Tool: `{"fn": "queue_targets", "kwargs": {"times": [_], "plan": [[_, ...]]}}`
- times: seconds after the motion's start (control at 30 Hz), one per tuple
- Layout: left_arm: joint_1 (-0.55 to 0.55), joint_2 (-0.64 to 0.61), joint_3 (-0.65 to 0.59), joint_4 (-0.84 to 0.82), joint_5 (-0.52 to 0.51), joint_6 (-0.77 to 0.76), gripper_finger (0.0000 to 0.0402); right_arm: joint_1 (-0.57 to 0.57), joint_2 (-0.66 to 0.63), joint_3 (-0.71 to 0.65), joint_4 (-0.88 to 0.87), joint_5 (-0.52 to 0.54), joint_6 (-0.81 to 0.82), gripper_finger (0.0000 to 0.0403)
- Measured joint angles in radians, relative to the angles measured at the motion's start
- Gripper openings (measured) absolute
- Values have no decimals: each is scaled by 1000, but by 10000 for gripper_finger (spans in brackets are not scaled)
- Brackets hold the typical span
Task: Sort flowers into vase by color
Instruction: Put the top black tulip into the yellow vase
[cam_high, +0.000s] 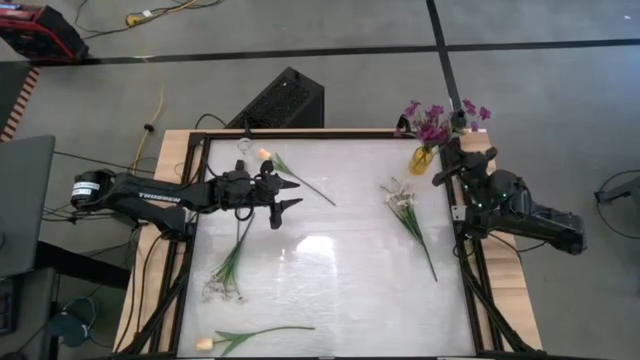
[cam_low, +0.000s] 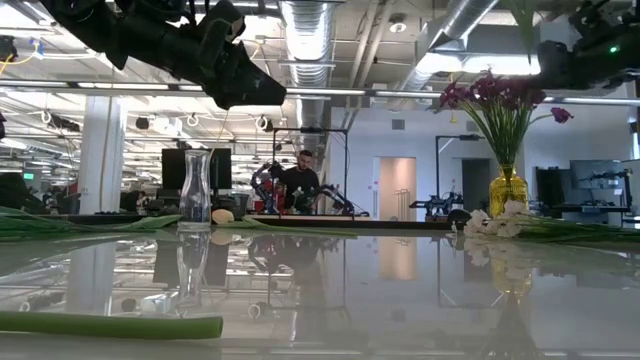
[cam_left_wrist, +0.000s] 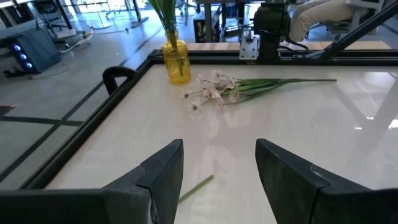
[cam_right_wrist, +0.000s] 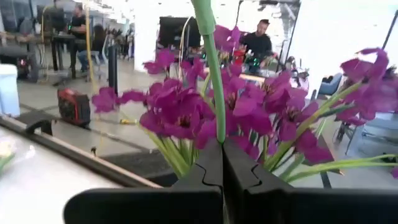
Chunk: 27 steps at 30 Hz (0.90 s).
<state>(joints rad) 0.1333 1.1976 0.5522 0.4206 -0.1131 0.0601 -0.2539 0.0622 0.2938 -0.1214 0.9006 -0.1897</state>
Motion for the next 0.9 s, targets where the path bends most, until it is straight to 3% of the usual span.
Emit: {"fn": "queue_targets", "kwargs": {"times": [0.23, 0.9], "plan": [[0, 0, 0, -3, 0, -5, 190, -62, 2, -142, 317, 0, -152, 17], [0, 0, 0, -4, 1, -15, 190, -98, 26, -173, 287, -15, -93, 17]]}}
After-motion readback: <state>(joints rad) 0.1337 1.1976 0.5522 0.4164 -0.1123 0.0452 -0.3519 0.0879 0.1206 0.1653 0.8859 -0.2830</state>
